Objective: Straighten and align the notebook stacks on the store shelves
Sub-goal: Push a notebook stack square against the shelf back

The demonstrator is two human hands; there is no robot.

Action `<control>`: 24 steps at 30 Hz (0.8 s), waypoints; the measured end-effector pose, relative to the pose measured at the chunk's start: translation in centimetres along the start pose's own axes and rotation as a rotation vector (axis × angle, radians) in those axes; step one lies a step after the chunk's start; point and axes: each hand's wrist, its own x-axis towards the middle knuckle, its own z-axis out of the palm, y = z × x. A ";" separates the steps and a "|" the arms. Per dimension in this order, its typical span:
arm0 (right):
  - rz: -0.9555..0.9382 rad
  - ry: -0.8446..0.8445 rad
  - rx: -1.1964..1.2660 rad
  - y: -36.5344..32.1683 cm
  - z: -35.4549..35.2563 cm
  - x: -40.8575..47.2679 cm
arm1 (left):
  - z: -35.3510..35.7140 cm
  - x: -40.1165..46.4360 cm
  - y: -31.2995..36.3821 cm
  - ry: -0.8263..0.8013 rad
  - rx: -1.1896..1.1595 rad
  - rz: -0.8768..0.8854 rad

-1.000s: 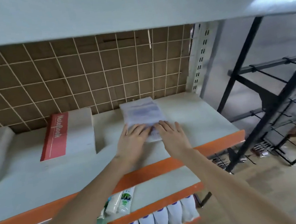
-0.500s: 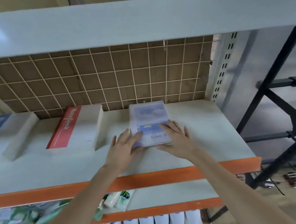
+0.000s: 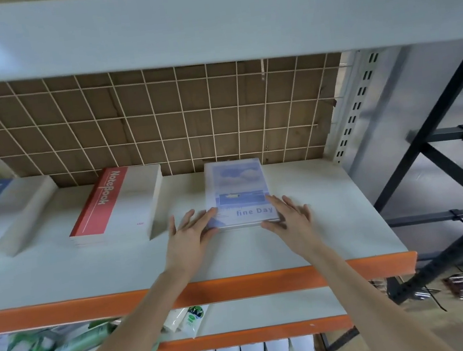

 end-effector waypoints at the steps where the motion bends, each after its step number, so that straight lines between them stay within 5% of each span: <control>1: -0.005 -0.006 -0.009 0.1 0.0 0.0 | 0.1 0.0 -0.1 0.028 -0.039 -0.012; 15: 0.027 0.102 0.033 0.2 -0.3 0.0 | 0.1 0.3 -0.3 0.140 -0.191 -0.136; 24: 0.078 0.072 0.446 -0.5 -3.2 0.6 | -3.2 2.3 -1.2 0.094 -0.917 -0.291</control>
